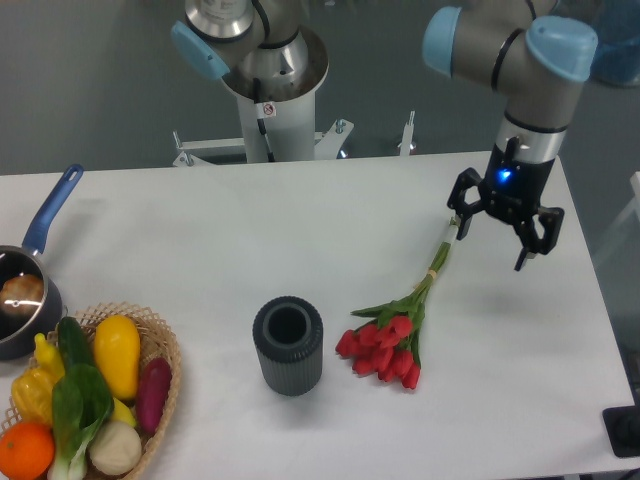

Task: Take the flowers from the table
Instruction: 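Move the open gripper down and over the tulip stems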

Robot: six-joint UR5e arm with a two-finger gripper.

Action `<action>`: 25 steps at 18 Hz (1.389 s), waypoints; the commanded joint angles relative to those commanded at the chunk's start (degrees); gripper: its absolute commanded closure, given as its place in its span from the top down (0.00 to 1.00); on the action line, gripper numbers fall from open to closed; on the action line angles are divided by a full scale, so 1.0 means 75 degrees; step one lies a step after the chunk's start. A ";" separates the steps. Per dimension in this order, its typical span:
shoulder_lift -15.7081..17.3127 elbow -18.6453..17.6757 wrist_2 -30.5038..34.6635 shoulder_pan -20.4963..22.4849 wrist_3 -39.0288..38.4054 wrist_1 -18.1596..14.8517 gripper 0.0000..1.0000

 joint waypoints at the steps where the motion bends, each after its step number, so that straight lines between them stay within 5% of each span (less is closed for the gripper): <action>1: -0.0070 -0.0036 0.0187 -0.0024 0.0012 0.0000 1.00; 5: -0.0363 0.0022 0.1032 -0.0328 -0.0023 0.0000 1.00; 25: -0.1101 -0.0036 0.1044 -0.0598 -0.0434 0.0094 1.00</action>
